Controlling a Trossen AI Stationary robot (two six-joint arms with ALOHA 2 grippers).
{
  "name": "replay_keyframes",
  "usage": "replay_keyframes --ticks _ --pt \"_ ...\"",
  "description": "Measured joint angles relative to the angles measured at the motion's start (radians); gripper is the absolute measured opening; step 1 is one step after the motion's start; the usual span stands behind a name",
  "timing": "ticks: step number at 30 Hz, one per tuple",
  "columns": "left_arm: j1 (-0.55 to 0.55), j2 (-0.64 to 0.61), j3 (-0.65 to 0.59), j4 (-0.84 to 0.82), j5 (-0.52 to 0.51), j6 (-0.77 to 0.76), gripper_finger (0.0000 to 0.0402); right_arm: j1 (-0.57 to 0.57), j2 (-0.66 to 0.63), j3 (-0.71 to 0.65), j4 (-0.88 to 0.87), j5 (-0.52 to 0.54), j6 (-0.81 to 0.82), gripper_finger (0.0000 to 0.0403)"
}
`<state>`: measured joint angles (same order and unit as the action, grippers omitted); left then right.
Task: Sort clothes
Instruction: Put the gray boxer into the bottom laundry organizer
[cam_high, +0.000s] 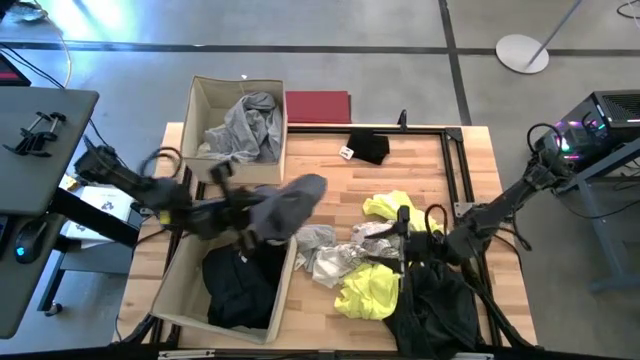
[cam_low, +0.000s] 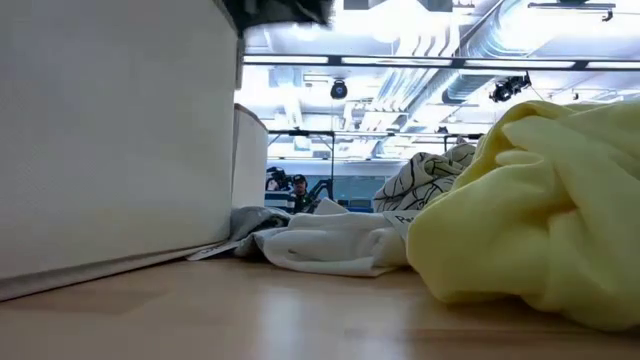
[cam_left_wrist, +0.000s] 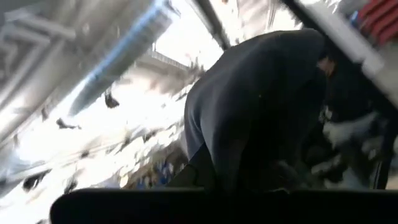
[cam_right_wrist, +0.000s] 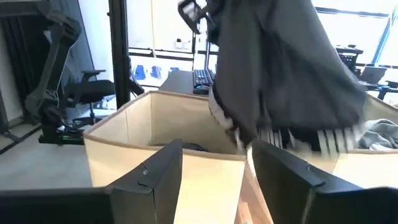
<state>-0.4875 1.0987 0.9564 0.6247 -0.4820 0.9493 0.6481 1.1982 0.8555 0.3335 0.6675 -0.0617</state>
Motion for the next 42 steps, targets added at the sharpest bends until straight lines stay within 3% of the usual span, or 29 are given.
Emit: replay_keyframes --ticks 4,7,15,23,28,33,38,42 --pt "-0.12 -0.073 0.0 -0.003 -0.006 0.04 0.0001 0.043 0.024 0.0 0.004 0.082 0.001 0.0183" --pt "-0.208 -0.106 0.001 -0.022 -0.076 0.043 0.0 0.059 0.048 0.0 0.008 0.113 0.01 0.0183" --pt "-0.414 -0.092 0.001 -0.136 -0.549 0.104 0.0 0.068 0.092 0.0 0.029 0.116 0.012 0.0183" --pt "-0.583 -0.01 0.001 -0.146 -0.898 0.1 0.0 0.068 0.092 0.0 0.035 0.116 0.02 0.0183" --pt "-0.699 0.029 0.001 -0.179 -0.958 0.03 0.0 0.068 0.092 0.0 0.038 0.116 0.02 0.0183" --pt "-0.781 0.041 0.001 -0.181 -1.087 -0.143 0.0 0.068 0.092 0.0 0.038 0.116 0.02 0.0183" --pt "-0.804 0.039 0.001 -0.231 -1.09 -0.348 0.0 0.068 0.092 0.0 0.042 0.115 0.02 0.0183" --pt "-0.803 0.033 0.001 -0.415 -1.088 -0.571 0.0 0.068 0.092 0.0 0.042 0.106 0.02 0.0183"
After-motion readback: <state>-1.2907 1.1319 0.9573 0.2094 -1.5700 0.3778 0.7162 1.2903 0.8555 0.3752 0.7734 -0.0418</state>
